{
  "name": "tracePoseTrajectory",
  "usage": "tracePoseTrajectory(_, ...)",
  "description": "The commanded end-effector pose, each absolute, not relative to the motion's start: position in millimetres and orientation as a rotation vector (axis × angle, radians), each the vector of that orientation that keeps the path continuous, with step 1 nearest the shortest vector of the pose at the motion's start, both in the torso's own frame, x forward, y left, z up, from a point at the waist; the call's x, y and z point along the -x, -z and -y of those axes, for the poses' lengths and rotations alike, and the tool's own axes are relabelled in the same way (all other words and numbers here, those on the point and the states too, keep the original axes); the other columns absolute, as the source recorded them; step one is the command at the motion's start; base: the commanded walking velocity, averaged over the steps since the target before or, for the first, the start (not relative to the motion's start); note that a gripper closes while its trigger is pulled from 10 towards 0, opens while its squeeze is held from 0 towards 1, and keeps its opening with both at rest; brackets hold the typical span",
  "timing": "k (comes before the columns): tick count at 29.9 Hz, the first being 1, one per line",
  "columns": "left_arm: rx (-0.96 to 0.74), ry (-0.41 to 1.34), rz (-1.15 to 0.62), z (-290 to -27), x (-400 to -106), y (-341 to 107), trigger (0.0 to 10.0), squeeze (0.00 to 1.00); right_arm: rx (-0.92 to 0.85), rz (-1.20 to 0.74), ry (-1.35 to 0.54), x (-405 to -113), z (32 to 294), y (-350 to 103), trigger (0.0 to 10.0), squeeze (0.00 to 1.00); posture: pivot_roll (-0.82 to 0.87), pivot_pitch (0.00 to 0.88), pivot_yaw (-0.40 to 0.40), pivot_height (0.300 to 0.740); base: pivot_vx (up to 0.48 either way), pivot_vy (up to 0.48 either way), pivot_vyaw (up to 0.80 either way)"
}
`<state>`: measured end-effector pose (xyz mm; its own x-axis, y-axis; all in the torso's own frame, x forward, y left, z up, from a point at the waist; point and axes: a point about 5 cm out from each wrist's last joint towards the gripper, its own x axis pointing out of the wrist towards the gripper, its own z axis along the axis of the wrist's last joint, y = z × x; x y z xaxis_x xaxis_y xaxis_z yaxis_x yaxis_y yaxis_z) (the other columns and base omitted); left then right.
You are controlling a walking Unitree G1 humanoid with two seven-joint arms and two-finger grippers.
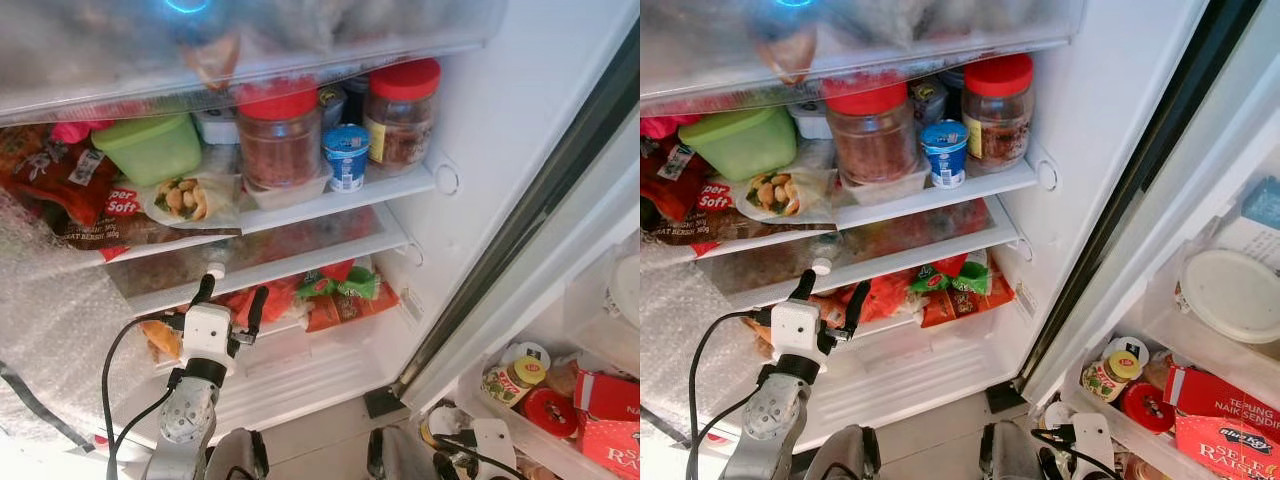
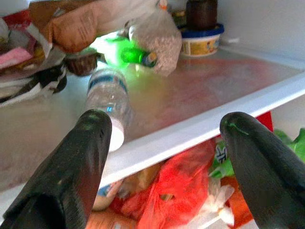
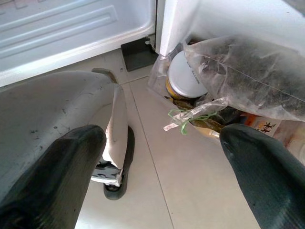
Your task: Restocking fridge
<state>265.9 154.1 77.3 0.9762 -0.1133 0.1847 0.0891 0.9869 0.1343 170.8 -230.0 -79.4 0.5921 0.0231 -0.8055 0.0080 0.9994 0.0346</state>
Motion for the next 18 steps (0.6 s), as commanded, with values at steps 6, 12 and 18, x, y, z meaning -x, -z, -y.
tracePoseTrajectory(6,-0.130,0.097,0.151,-152.8,-261.5,-75.4,10.0,0.00,-0.056,-0.966,-0.016,-164.3,225.3,83.7,10.0,0.00,0.01,0.098,0.001,0.628,-0.122,0.000,0.00)
tracePoseTrajectory(12,-0.132,0.091,0.152,-153.1,-262.5,-78.5,10.0,0.00,-0.060,-0.967,-0.015,-164.3,225.1,83.7,10.0,0.00,0.01,0.104,0.001,0.628,-0.298,0.000,0.00)
tracePoseTrajectory(18,-0.131,0.090,0.148,-152.7,-261.7,-78.4,10.0,0.00,-0.063,-0.966,-0.011,-164.3,225.2,83.8,10.0,0.00,0.01,0.109,0.001,0.628,-0.331,0.000,0.00)
